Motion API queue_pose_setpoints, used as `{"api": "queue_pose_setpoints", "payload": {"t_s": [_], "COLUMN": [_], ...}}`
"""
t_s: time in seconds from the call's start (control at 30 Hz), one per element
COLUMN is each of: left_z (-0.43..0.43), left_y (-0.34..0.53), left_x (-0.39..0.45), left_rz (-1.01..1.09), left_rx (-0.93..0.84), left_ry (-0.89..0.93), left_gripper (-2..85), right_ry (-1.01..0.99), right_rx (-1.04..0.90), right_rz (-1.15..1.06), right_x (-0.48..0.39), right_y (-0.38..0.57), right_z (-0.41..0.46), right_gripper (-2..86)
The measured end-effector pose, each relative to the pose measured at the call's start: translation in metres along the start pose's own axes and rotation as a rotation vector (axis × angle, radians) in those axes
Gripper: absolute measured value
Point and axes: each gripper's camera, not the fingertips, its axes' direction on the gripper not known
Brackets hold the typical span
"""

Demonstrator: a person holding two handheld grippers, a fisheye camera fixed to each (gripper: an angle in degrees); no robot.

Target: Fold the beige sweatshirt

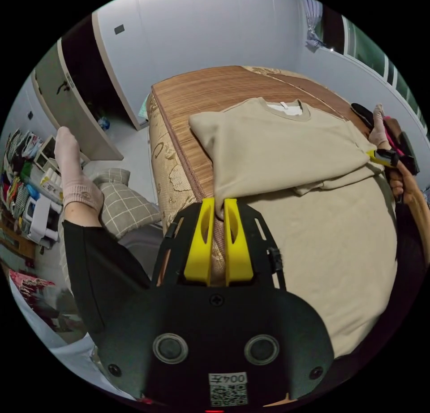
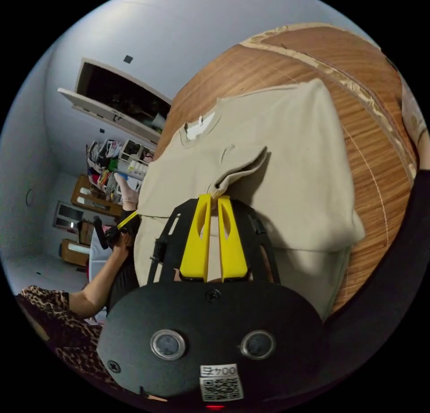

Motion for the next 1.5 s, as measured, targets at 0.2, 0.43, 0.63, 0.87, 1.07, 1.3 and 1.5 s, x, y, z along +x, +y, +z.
{"api": "queue_pose_setpoints", "payload": {"t_s": [0.2, 0.43, 0.63, 0.87, 1.07, 1.3, 1.5], "left_z": [0.001, -0.009, -0.044, -0.040, -0.039, -0.019, 0.002], "left_y": [0.002, 0.007, 0.030, 0.017, 0.023, 0.027, 0.034], "left_x": [-0.017, -0.060, -0.107, -0.075, -0.071, -0.077, -0.084], "left_rz": [0.034, -0.032, -0.179, -0.042, 0.026, 0.051, 0.031], "left_rx": [0.019, -0.014, 0.096, 0.072, 0.114, 0.093, 0.034], "left_ry": [-0.014, 0.095, 0.198, 0.109, 0.089, 0.111, 0.164], "left_gripper": [2.3, 4.0, 4.3, 2.1, 1.5, 1.2, 1.2], "right_ry": [0.203, 0.195, 0.339, 0.187, 0.133, 0.202, 0.248], "right_rx": [-0.065, -0.108, 0.050, 0.069, -0.047, -0.208, -0.323], "right_rz": [-0.070, -0.065, -0.081, -0.228, -0.510, -0.770, -0.770], "right_x": [-0.005, 0.022, 0.044, 0.033, -0.074, -0.186, -0.200], "right_y": [0.019, 0.045, 0.079, 0.114, 0.089, 0.027, -0.014], "right_z": [0.038, 0.060, 0.019, 0.058, 0.185, 0.342, 0.439], "right_gripper": [3.8, 5.4, 5.6, 9.7, 8.5, 8.8, 9.5]}}
